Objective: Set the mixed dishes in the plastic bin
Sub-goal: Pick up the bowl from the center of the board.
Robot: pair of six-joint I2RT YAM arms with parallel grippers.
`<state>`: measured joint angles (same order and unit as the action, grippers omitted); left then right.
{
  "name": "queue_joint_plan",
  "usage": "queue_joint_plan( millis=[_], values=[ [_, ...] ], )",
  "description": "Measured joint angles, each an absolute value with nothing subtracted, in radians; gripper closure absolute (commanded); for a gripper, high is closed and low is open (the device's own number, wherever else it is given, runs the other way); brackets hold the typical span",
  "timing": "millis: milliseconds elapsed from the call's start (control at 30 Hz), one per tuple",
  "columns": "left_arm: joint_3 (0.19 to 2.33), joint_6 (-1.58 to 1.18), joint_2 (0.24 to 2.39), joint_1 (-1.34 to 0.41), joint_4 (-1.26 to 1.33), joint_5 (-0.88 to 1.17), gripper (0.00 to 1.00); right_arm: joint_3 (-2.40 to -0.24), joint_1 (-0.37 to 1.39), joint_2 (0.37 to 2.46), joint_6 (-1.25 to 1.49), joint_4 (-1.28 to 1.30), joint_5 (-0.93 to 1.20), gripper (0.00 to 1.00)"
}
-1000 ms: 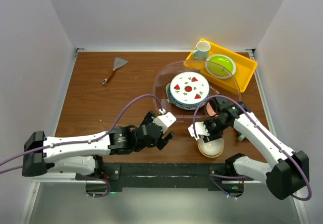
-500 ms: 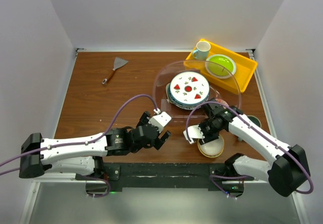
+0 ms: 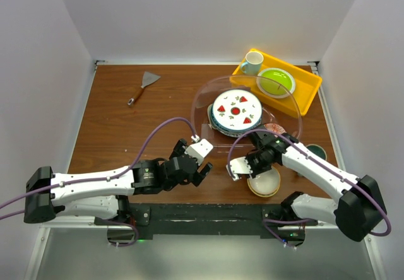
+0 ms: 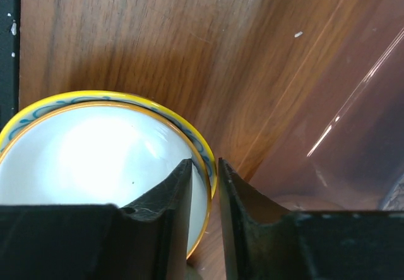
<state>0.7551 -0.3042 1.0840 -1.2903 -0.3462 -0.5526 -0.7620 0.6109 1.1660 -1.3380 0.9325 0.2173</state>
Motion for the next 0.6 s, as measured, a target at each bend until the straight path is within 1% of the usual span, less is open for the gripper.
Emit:
queue_joint_plan(
  millis=[67,233,333,433,600],
  values=[
    [0.755,-0.304,1.084,-1.29,-0.346,-0.554,0.1,-0.762,0.612,1.165,-1.335,0.934,0.21,0.84],
    [0.755,-0.304,1.081,-1.29,-0.346,-0.554,0.1,-0.763,0.615,1.159,-1.335,0.942,0.195,0.9],
    [0.755,-0.304,1.078,-1.29,-0.346,-0.554,0.1,-0.768,0.615,1.149,-1.334,0.962,0.193,0.98],
    [0.755,-0.304,1.077,-1.29,-0.346,-0.554,0.1,-0.786,0.615,1.133,-1.33,0.995,0.195,1.0],
    [0.755,-0.304,1.077,-1.29,-0.346,-0.554,0.1,-0.825,0.615,1.112,-1.324,1.03,0.21,1.0]
  ],
)
